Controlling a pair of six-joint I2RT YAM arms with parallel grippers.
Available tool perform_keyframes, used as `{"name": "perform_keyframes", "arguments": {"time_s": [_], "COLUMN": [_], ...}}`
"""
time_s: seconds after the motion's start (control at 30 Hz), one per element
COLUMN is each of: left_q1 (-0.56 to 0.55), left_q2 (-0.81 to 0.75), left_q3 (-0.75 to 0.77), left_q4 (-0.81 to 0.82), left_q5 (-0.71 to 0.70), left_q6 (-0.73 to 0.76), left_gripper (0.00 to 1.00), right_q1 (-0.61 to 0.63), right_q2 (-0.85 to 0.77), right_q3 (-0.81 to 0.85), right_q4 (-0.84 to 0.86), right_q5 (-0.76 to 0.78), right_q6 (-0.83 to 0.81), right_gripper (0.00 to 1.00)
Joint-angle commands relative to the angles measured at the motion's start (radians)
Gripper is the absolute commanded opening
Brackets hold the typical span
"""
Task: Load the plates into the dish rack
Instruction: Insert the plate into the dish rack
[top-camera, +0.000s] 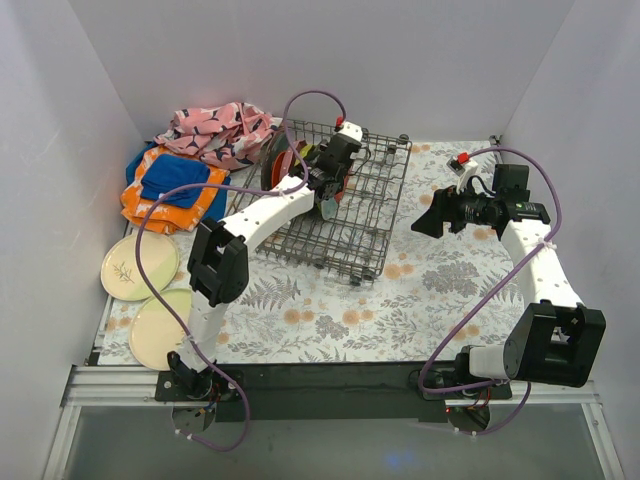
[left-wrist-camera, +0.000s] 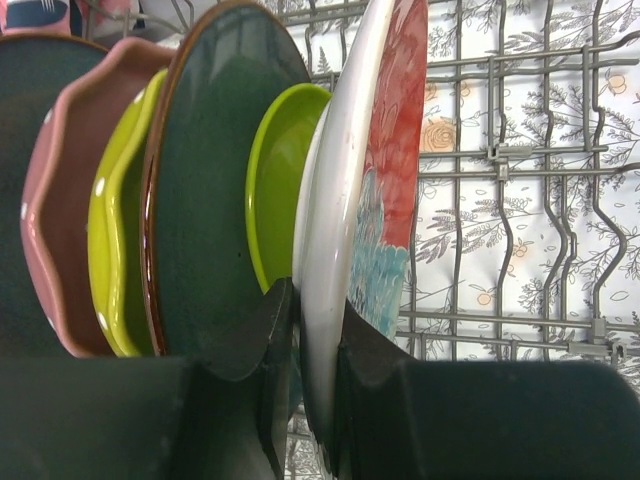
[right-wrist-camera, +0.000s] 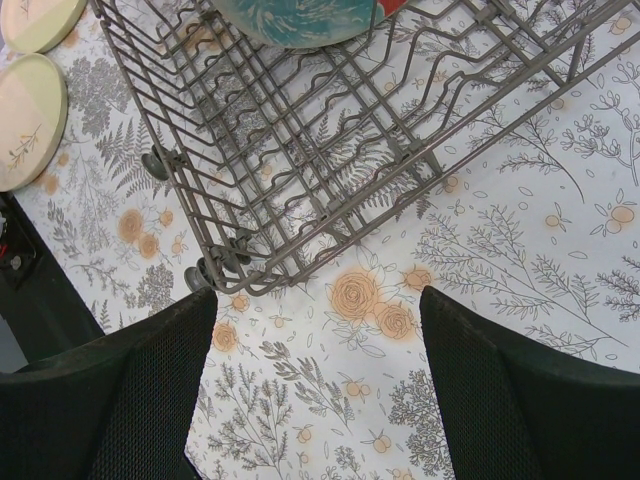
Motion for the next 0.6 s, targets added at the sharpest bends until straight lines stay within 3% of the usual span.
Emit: {"name": "perform_keyframes", "arguments": {"time_s": [0.0, 0.13, 0.27, 0.37, 0.57], "left_q1": [-0.007, -0.007, -0.007, -0.007, -0.007], "left_q2": [-0.061, -0.056, -0.058, -0.055, -0.067], "left_q3": [0.005, 0.006, 0.022, 0.035, 0.057], "left_q4": [0.106, 0.092, 0.072, 0.06, 0.04], "left_q5": [-0.011, -0.022, -0.029, -0.036, -0.036], "left_q6": [-0.055, -0.077, -0.092, -0.097, -0.107], "left_gripper": [0.0, 0.01, 0.25, 0.35, 0.4], "right_q1": [-0.006, -0.008, -0.008, -0.006, -0.008], "right_q2": [-0.021, -0.021, -0.021, -0.021, -0.023], "right_q3": [-0.007, -0.008, -0.01, -0.008, -0.008], "right_q4": [0.004, 0.005, 0.005, 0.004, 0.005], "right_q5": [-0.013, -0.012, -0.017, -0.018, -0.018], "right_q6": [-0.018, -0.018, -0.018, -0.018, -0.018], "right_gripper": [0.87, 0.87, 0.87, 0.87, 0.87]}}
